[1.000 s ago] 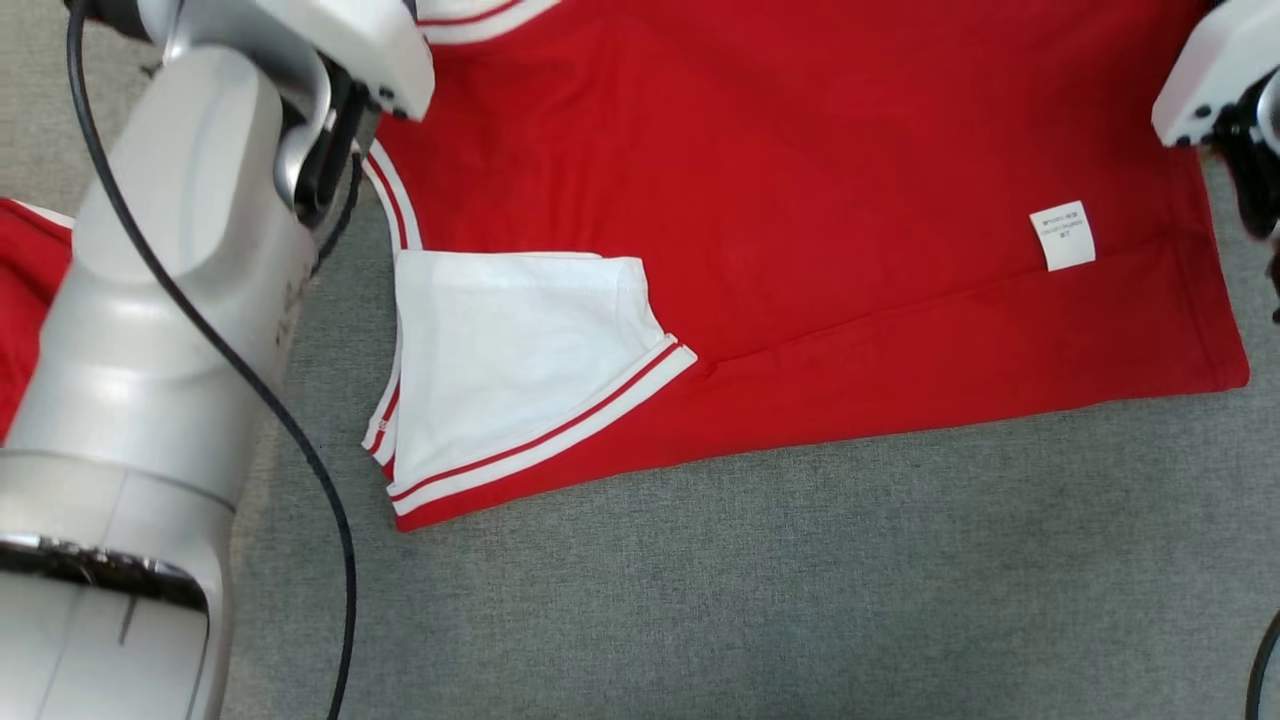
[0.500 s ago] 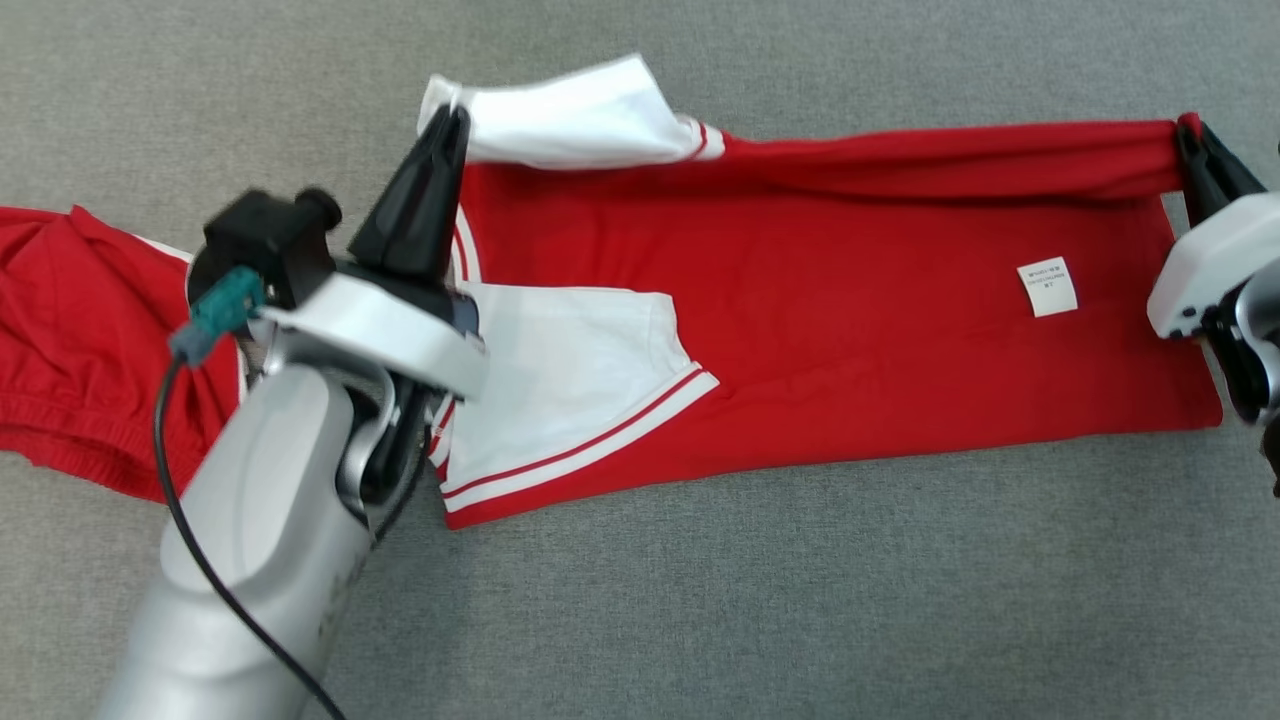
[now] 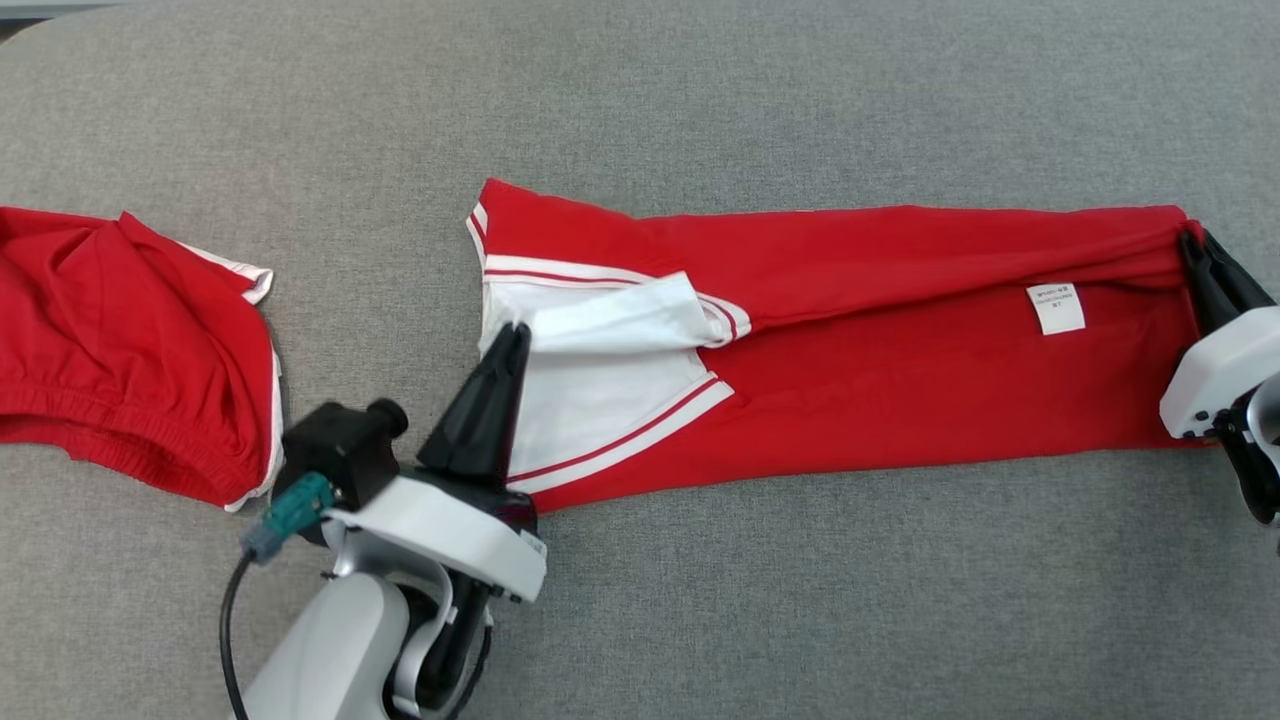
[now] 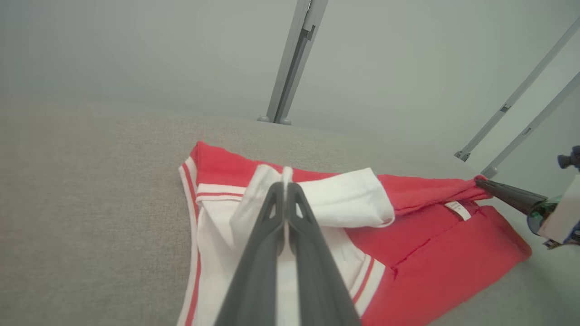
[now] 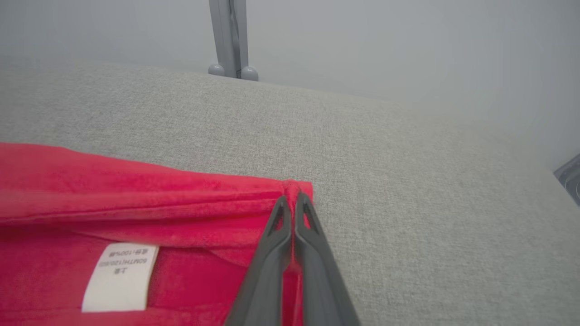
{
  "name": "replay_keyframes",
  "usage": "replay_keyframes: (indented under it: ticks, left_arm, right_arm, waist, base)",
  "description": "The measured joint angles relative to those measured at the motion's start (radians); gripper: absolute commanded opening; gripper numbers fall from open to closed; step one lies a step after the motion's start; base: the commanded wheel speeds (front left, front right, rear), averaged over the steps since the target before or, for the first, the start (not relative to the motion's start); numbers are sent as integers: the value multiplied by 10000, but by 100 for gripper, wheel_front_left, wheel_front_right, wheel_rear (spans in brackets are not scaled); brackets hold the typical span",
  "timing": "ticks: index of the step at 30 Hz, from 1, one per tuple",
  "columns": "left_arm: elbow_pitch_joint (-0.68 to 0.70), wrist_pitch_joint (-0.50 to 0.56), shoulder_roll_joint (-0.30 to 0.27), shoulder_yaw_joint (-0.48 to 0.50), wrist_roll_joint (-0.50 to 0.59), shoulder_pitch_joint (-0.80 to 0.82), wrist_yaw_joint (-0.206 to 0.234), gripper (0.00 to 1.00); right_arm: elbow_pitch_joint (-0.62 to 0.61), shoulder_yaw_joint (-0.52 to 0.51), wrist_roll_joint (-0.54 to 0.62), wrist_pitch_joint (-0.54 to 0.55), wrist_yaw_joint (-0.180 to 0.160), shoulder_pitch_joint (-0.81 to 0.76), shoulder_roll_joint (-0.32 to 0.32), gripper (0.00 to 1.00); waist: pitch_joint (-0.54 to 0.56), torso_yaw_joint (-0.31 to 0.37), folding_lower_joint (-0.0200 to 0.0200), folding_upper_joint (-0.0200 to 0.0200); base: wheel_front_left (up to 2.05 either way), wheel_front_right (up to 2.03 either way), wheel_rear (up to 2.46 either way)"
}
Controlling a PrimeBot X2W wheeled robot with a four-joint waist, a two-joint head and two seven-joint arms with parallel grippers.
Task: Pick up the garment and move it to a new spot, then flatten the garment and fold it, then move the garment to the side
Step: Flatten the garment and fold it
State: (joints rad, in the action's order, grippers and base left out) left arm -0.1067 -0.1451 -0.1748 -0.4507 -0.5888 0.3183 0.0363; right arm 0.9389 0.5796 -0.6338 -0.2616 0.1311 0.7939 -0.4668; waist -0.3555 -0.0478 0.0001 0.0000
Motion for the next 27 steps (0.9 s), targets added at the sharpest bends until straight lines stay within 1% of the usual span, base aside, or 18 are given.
replay_keyframes:
  ticks: [4, 8, 11, 15, 16, 17, 18, 19, 20, 23, 27]
  left_arm:
    - [104, -50, 46, -140, -38, -417, 52, 0]
    - [213, -140, 71, -169, -36, -619, 194, 0]
    - [276, -140, 86, -176, -36, -805, 349, 0]
    - [132, -52, 138, -194, -224, -999, 362, 0]
    - [6, -4, 153, -192, -288, -1041, 362, 0]
    - [-134, 10, 180, -182, -337, -1057, 362, 0]
    - [-286, 10, 222, -167, -389, -1049, 362, 10]
    - [-428, 10, 255, -176, -391, -1038, 364, 41]
    - [-558, 4, 288, -188, -391, -1031, 364, 100]
    - [-775, -253, 374, -184, -376, -934, 368, 100]
    - [-938, -518, 408, -121, -272, -833, 449, 100]
  right_arm:
    - [-529, -468, 291, -2, -2, -602, -54, 0]
    - [-913, -1083, 665, -2, 0, -1055, -90, 0]
    - [-1097, -1486, 915, -2, 0, -1497, -73, 0]
    - [-1124, -1829, 1172, -2, -2, -1923, 111, 0]
    - [-1110, -1868, 1237, -2, -2, -1987, 180, 13]
    - [-1089, -1935, 1312, -2, -2, -2032, 244, 46]
    - [-1049, -2048, 1369, -2, 0, -2057, 313, 100]
    - [-1026, -2178, 1452, -2, -2, -2059, 366, 100]
    - [-1018, -2272, 1534, -2, -2, -2058, 405, 100]
    - [-1016, -2527, 1772, -2, -2, -2095, 583, 100]
    - [-1300, -2968, 2111, -2, -2, -2151, 648, 100]
  waist:
    - [-64, 21, -1, 0]
    - [-28, 27, 0, 0]
    - [41, 22, 0, 0]
    - [131, 17, 0, 0]
    - [142, 23, 0, 0]
    - [147, 31, 0, 0]
    - [153, 41, 0, 0]
    - [161, 52, 0, 0]
    - [175, 63, 0, 0]
    - [265, 86, 0, 0]
    - [415, 102, 0, 0]
  base:
    - [0, 0, 0]
    - [0, 0, 0]
    - [0, 0, 0]
    - [0, 0, 0]
    - [0, 0, 0]
    - [0, 0, 0]
    - [0, 0, 0]
    - [0, 0, 0]
    - [0, 0, 0]
    - [0, 0, 0]
    - [0, 0, 0]
